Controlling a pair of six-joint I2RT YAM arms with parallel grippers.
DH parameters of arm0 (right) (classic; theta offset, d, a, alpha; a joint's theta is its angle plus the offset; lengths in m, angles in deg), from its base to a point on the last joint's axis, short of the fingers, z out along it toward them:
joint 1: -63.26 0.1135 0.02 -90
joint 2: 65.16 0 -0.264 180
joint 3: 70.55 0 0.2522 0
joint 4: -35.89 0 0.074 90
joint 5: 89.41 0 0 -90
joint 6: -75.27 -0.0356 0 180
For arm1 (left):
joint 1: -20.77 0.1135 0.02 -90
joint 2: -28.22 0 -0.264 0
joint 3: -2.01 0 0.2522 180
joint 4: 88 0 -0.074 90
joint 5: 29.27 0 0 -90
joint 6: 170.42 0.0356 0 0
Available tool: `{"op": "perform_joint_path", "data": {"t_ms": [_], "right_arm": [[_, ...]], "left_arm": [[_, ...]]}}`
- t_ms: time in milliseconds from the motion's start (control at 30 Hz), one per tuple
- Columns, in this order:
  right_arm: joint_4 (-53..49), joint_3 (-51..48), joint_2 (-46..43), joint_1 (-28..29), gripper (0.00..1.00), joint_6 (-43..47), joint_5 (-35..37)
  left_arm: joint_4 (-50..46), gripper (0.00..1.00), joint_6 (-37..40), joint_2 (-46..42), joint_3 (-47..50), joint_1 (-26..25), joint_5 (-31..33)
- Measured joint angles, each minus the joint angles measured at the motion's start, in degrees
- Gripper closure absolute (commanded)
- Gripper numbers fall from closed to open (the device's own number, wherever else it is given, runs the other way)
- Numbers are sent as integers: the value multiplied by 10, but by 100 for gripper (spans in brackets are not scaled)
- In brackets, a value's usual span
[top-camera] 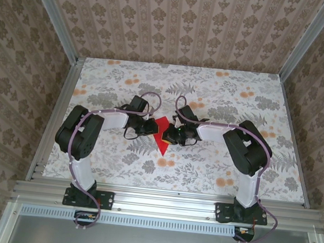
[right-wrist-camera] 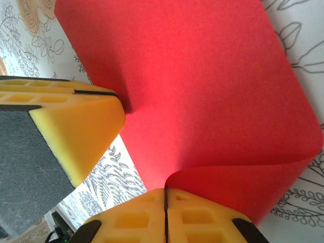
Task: Fold a paper plane with a square sheet of paper (pick it up from the middle)
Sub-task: Third fold the triangle at the center of the table.
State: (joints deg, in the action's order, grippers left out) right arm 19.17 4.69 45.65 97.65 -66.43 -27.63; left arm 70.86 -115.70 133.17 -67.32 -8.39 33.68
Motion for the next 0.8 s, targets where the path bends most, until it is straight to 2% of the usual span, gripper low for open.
{"op": "perform_joint_path", "data": {"t_ms": [800], "right_arm": [[15,9,21,0,89,-15,3]], "left_arm": [[2,85,0,1,0,0,-1]]}}
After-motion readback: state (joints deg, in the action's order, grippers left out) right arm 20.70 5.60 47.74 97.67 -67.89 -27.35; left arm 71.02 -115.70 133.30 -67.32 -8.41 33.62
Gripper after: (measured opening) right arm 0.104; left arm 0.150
